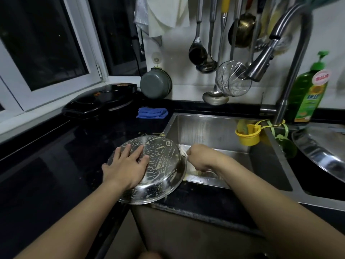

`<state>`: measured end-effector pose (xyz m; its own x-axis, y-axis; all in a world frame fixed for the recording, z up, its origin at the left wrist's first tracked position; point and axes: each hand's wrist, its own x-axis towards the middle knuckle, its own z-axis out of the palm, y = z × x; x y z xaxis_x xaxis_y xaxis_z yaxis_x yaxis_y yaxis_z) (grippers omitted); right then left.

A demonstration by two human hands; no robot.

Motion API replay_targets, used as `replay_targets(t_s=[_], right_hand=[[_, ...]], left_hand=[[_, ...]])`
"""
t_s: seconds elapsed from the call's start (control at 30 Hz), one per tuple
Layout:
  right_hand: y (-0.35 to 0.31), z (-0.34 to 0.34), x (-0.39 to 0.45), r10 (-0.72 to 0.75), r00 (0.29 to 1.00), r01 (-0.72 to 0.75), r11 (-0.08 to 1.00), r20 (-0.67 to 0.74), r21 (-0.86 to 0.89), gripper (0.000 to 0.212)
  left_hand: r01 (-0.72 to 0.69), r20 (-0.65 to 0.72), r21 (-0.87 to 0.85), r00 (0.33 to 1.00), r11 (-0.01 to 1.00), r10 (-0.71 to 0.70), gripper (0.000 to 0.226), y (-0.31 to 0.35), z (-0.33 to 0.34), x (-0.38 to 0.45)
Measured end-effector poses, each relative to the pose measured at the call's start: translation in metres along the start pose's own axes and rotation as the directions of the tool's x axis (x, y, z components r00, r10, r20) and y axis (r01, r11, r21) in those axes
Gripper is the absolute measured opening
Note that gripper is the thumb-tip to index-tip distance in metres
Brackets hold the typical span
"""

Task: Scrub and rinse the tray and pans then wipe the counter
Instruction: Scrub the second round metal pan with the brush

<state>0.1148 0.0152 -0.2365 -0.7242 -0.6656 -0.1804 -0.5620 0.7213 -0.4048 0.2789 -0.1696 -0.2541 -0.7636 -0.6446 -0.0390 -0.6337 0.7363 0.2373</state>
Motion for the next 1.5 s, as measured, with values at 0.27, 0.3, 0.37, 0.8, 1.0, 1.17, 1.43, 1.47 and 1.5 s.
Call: replay_targets(t_s=[0.27, 0.3, 0.37, 0.8, 1.0, 1.17, 1.43, 1.47, 1.5], right_hand=[[0.013, 0.018, -0.06, -0.122, 0.992, 0.123, 0.992, -0.032, 0.04, 0.023], [0.008, 0.014, -0.052, -0.135, 0.988, 0.138, 0.99, -0.069, 0.032, 0.03], [0.003, 0.007, -0.023, -0.155, 0.982, 0.15, 0.987, -0.112, -0.049, 0.041], [0.019, -0.013, -0.036, -0.24, 0.971, 0.231, 0.948, -0.015, -0.217, 0.046], [-0.001, -0.025, 0.023, -0.208, 0.966, 0.147, 0.93, -0.152, -0.336, 0.05], [-0.001, -0.015, -0.028, -0.317, 0.937, 0.224, 0.868, -0.145, -0.444, 0.052], [0.03, 0.006, -0.029, -0.145, 0.965, 0.077, 0.952, -0.218, -0.295, 0.057], [0.035, 0.01, -0.027, -0.113, 0.974, 0.062, 0.967, -0.194, -0.249, 0.055], [0.038, 0.015, -0.033, -0.097, 0.98, 0.055, 0.972, -0.174, -0.23, 0.053]], left_hand=[[0.004, 0.013, 0.018, 1.0, 1.0, -0.004, 0.067, -0.002, 0.004, 0.007], [0.002, 0.016, 0.021, 1.0, 1.0, -0.002, 0.067, -0.002, 0.005, 0.007], [-0.003, 0.015, 0.023, 1.0, 1.0, 0.003, 0.067, -0.002, 0.006, 0.006], [-0.003, 0.003, 0.019, 1.0, 1.0, 0.003, 0.065, -0.001, 0.006, 0.008], [-0.008, 0.009, 0.016, 1.0, 1.0, 0.008, 0.065, 0.004, 0.005, 0.006], [0.009, 0.007, 0.008, 1.0, 1.0, -0.009, 0.067, 0.003, 0.004, 0.008], [0.007, 0.022, 0.017, 1.0, 1.0, -0.008, 0.068, 0.003, 0.005, 0.005], [0.006, 0.021, 0.019, 1.0, 1.0, -0.006, 0.068, 0.003, 0.004, 0.005], [0.004, 0.022, 0.025, 1.0, 1.0, -0.004, 0.068, 0.004, 0.003, 0.005]])
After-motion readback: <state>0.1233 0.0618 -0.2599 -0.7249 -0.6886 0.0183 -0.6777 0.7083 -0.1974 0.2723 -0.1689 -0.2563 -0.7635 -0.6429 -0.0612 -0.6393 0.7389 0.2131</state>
